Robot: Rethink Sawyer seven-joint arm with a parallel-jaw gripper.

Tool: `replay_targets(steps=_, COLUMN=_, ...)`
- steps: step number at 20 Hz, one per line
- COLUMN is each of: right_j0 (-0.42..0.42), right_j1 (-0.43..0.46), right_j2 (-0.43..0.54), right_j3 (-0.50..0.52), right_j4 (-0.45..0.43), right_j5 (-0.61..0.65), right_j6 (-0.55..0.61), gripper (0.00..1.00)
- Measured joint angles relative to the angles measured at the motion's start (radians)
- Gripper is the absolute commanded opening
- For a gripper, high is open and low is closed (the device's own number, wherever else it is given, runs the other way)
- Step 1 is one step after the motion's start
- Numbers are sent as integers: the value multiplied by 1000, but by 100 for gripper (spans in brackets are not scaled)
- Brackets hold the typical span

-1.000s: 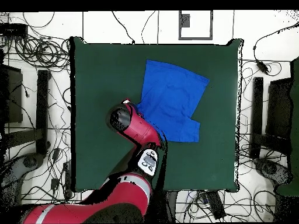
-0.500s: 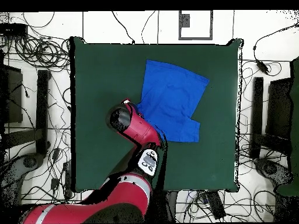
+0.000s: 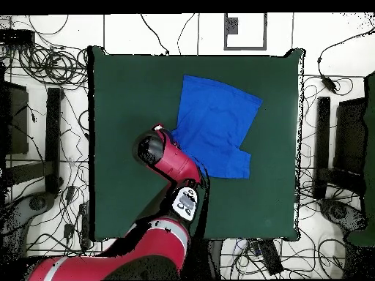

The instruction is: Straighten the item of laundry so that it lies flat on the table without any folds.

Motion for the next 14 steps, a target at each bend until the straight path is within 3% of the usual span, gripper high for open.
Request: replay_targets(steps=14, right_j0=17, right_j1=4, right_j2=-15, right_j3=0, right_j4=0, right_j5=-1, right_j6=0, gripper=0)
